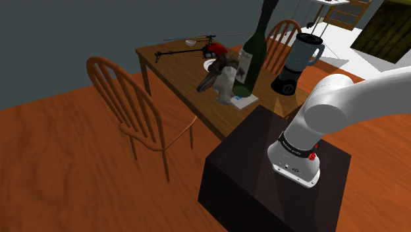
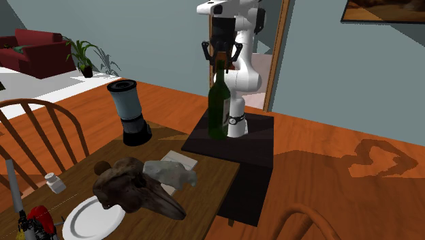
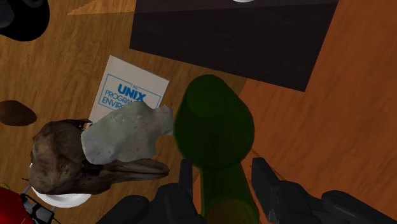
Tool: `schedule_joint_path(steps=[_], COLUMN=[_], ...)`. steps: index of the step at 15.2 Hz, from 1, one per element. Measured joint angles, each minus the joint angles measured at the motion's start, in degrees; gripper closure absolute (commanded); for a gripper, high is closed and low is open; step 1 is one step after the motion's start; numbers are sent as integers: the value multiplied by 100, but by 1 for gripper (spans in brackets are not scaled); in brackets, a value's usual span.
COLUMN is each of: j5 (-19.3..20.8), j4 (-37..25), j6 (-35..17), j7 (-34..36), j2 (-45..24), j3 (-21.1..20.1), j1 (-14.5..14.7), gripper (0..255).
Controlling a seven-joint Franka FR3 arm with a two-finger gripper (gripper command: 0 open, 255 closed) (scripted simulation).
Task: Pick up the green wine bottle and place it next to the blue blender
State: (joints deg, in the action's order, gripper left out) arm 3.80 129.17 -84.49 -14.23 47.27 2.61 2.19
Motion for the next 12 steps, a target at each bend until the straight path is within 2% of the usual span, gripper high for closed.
schedule_joint_path(steps=[12], j5=[-15], j4=[-1257], j6=[815], j7=[-47], j2=[-442], j3=[-13], j1=[5], gripper=[255])
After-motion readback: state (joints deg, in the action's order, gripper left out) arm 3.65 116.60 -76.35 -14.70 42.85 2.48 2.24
